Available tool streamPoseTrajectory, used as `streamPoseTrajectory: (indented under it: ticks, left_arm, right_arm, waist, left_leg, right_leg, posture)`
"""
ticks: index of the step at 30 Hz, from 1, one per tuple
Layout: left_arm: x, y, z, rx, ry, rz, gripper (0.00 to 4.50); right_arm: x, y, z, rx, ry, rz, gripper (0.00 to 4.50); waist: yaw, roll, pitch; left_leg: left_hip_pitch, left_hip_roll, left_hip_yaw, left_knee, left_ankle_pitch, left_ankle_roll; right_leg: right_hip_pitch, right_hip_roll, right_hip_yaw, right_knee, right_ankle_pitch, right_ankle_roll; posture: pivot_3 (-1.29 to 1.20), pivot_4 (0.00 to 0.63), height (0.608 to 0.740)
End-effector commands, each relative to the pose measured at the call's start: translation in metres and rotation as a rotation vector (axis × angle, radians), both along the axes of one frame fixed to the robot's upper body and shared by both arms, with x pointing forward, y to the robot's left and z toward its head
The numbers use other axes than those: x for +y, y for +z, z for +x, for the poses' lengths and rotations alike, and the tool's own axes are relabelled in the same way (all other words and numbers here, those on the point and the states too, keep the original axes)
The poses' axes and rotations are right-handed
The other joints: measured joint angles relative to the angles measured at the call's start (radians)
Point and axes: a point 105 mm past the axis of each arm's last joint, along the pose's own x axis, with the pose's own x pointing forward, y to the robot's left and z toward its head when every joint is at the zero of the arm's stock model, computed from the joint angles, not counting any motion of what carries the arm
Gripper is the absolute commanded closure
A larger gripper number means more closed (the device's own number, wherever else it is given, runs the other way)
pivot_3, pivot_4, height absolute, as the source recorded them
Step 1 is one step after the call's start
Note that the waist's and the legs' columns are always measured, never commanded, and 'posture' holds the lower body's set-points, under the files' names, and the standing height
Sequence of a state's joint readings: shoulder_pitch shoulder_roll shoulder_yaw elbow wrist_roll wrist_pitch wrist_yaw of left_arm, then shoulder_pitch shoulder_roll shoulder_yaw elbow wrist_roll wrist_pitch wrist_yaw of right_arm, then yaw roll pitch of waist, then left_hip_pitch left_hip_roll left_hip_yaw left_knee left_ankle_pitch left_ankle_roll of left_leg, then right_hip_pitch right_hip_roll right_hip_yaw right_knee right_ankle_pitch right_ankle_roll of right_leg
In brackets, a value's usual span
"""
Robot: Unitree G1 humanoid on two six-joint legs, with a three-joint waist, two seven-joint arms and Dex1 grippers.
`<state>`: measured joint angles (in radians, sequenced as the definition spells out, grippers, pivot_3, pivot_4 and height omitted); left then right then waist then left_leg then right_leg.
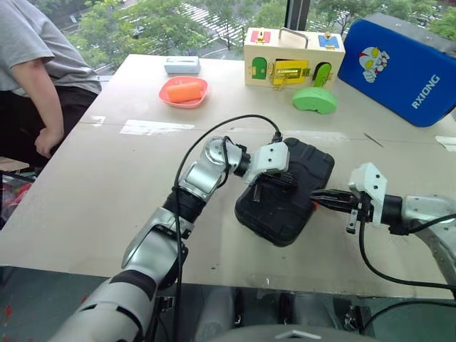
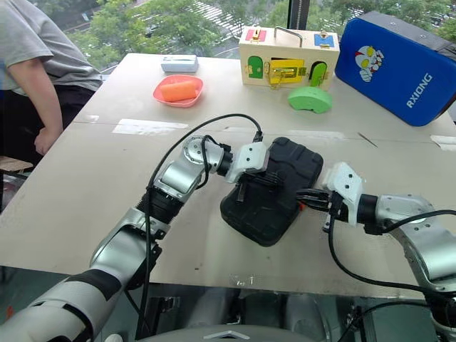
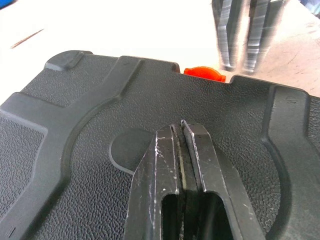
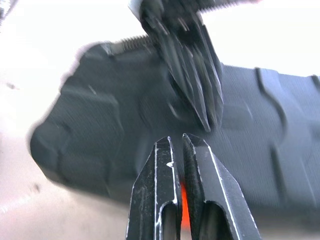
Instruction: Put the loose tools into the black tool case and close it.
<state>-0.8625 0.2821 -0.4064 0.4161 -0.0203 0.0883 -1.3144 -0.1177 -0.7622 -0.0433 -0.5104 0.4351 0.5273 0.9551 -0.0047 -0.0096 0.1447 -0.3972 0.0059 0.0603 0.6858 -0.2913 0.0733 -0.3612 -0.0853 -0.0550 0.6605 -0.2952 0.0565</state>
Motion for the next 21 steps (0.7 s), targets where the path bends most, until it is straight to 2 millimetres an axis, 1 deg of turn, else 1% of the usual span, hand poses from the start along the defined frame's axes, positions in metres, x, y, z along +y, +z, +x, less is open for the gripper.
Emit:
streamPoseTrajectory:
  ticks: [1,3,4,5,6,8,10,13,14,15,17,19,21]
  left_arm:
    - [0.026,-0.038,0.004,0.112,0.115,0.116,4.43]
    - [0.041,-0.023,0.014,0.132,0.213,0.036,4.43]
    - [0.051,-0.015,0.016,0.156,0.247,0.0,4.14]
    - [0.067,-0.005,0.014,0.195,0.276,-0.032,3.76]
    - [0.083,0.004,0.01,0.228,0.292,-0.055,3.42]
    - [0.123,0.025,-0.005,0.303,0.333,-0.105,2.49]
    - [0.16,0.046,-0.023,0.366,0.391,-0.138,1.59]
    - [0.199,0.07,-0.046,0.421,0.508,-0.171,0.15]
    - [0.21,0.078,-0.052,0.416,0.555,-0.19,0.02]
    - [0.22,0.085,-0.057,0.406,0.601,-0.21,0.02]
    - [0.231,0.094,-0.065,0.387,0.665,-0.25,0.02]
    - [0.233,0.097,-0.07,0.362,0.705,-0.276,0.02]
    - [0.23,0.096,-0.071,0.34,0.724,-0.297,0.02]
  right_arm:
    - [-0.016,0.004,0.0,-0.049,-0.035,-0.024,4.5]
    - [-0.036,0.001,0.001,-0.047,-0.079,-0.055,4.5]
    - [-0.043,0.001,-0.001,-0.029,-0.082,-0.052,4.25]
    - [-0.052,0.003,-0.007,0.0,-0.067,-0.044,3.96]
    - [-0.058,0.006,-0.013,0.018,-0.04,-0.035,3.57]
    - [-0.072,0.013,-0.024,0.048,0.016,-0.045,2.6]
    - [-0.088,0.025,-0.028,0.077,0.027,-0.045,1.68]
    - [-0.11,0.044,-0.026,0.112,0.015,-0.027,0.24]
    - [-0.116,0.051,-0.025,0.123,0.01,-0.025,0.04]
    - [-0.12,0.056,-0.023,0.132,0.006,-0.022,0.04]
    - [-0.126,0.063,-0.02,0.144,-0.001,-0.013,0.04]
    - [-0.127,0.063,-0.016,0.146,-0.007,-0.011,0.04]
    - [-0.126,0.058,-0.011,0.136,-0.011,-0.017,0.04]
  waist:
    - [0.003,0.0,0.0]
    - [-0.004,0.0,0.0]
    - [-0.009,0.0,0.0]
    - [-0.013,0.0,0.0]
    - [-0.018,0.001,0.0]
    - [-0.027,0.002,0.001]
    - [-0.035,0.003,0.003]
    - [-0.022,0.002,0.009]
    - [-0.012,0.002,0.011]
    - [-0.004,0.003,0.012]
    - [0.008,0.004,0.012]
    - [0.016,0.004,0.012]
    - [0.021,0.004,0.012]
  left_leg:
    - [0.0,0.0,0.0,0.0,0.0,0.0]
    - [0.0,0.0,0.0,0.0,0.0,0.0]
    - [0.0,0.0,0.0,0.0,0.0,0.0]
    - [0.001,0.0,0.0,-0.001,0.0,0.0]
    - [0.002,0.0,0.0,-0.001,0.0,0.0]
    - [0.002,0.0,0.0,-0.002,0.0,0.0]
    - [0.002,0.001,-0.002,-0.004,0.0,0.0]
    - [-0.001,0.0,-0.004,-0.004,0.0,0.0]
    - [-0.002,0.0,-0.005,-0.003,0.0,0.0]
    - [-0.002,-0.001,-0.005,-0.002,-0.001,0.001]
    - [-0.002,-0.002,-0.008,-0.001,-0.001,0.001]
    - [-0.002,-0.003,-0.01,-0.002,-0.001,0.0]
    - [-0.003,-0.003,-0.011,-0.002,-0.001,0.0]
  right_leg:
    - [0.0,0.0,0.0,0.0,0.0,0.0]
    - [0.0,0.0,0.0,0.0,0.0,0.0]
    - [0.0,0.0,0.001,0.0,0.0,0.0]
    - [0.0,0.0,0.001,0.001,0.0,0.0]
    - [0.0,0.0,0.002,0.002,0.0,0.0]
    - [-0.001,0.001,0.004,0.002,0.0,0.0]
    - [-0.003,0.001,0.004,0.002,-0.001,-0.002]
    - [-0.003,0.0,0.002,-0.001,-0.001,-0.002]
    - [-0.003,-0.001,0.002,-0.002,-0.001,-0.002]
    - [-0.002,-0.003,0.001,-0.003,-0.001,-0.002]
    - [-0.001,-0.005,-0.002,-0.004,-0.001,-0.002]
    - [0.0,-0.005,-0.003,-0.005,-0.001,-0.002]
    - [0.0,-0.005,-0.004,-0.005,-0.001,-0.002]
  posture:
    - [0.0,0.15,0.735]
    - [0.0,0.15,0.735]
    - [0.0,0.15,0.735]
    - [0.0,0.15,0.735]
    - [0.0,0.15,0.735]
    - [0.0,0.15,0.735]
    - [0.0,0.15,0.735]
    - [0.0,0.15,0.735]
    - [0.0,0.15,0.735]
    - [0.0,0.15,0.735]
    - [0.0,0.15,0.735]
    - [0.0,0.15,0.735]
    - [0.0,0.15,0.735]
